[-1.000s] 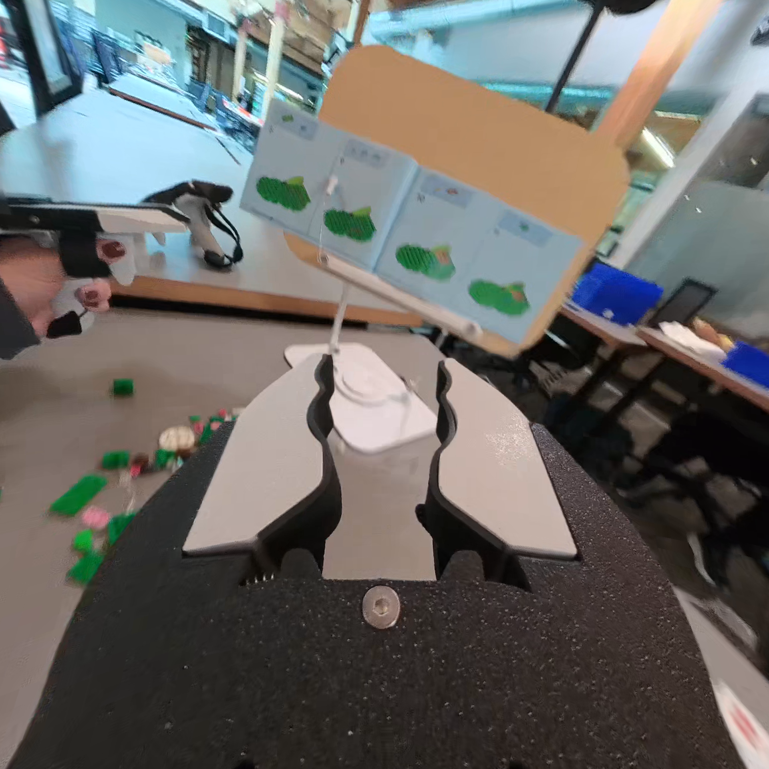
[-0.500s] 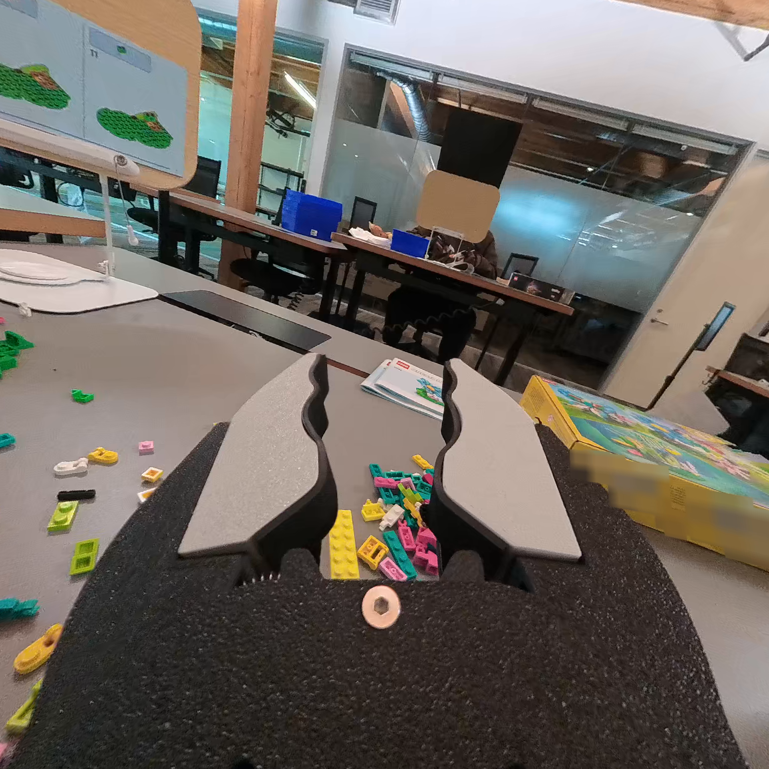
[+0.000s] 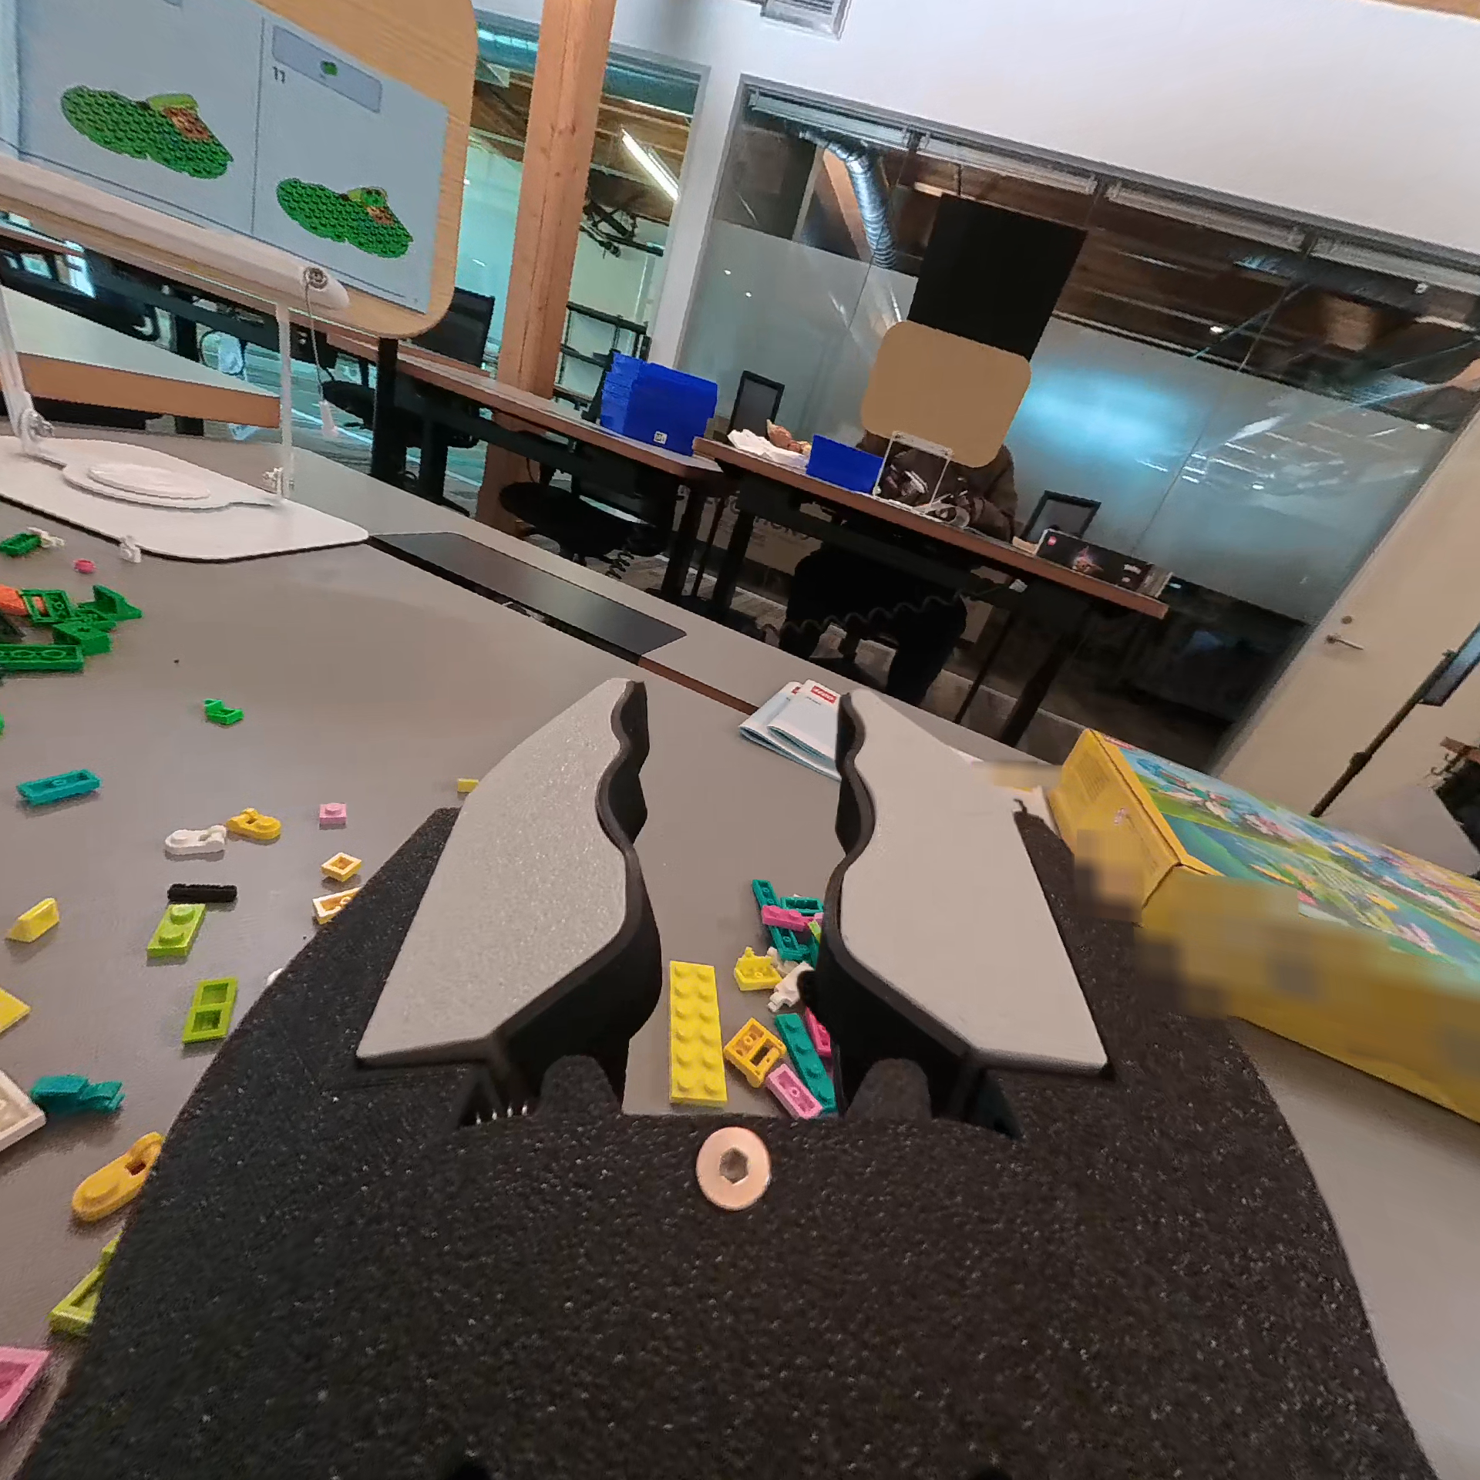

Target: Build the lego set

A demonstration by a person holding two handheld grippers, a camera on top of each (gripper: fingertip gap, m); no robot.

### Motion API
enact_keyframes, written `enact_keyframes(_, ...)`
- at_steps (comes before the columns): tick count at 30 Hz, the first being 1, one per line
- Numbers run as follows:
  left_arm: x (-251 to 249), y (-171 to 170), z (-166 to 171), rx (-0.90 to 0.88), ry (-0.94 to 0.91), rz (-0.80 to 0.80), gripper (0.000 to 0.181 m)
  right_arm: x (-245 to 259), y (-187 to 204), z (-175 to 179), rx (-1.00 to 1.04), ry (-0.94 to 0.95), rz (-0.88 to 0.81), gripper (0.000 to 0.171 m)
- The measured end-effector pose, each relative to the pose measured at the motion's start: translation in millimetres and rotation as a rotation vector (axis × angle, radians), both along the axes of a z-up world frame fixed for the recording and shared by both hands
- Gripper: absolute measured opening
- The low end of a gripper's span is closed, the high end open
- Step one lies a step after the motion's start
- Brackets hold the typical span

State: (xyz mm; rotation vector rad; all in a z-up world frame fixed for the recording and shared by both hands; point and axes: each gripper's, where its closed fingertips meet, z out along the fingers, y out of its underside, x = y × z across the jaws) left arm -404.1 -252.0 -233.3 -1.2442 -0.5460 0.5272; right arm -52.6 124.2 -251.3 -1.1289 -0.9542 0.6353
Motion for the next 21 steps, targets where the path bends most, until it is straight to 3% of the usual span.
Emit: enact_keyframes(21,3.5,6.4,0.7,0.006,-0.019,-0.055,0.081,-5.3,-5.3,-3.6,-0.023,-0.026,0.059,0.041)
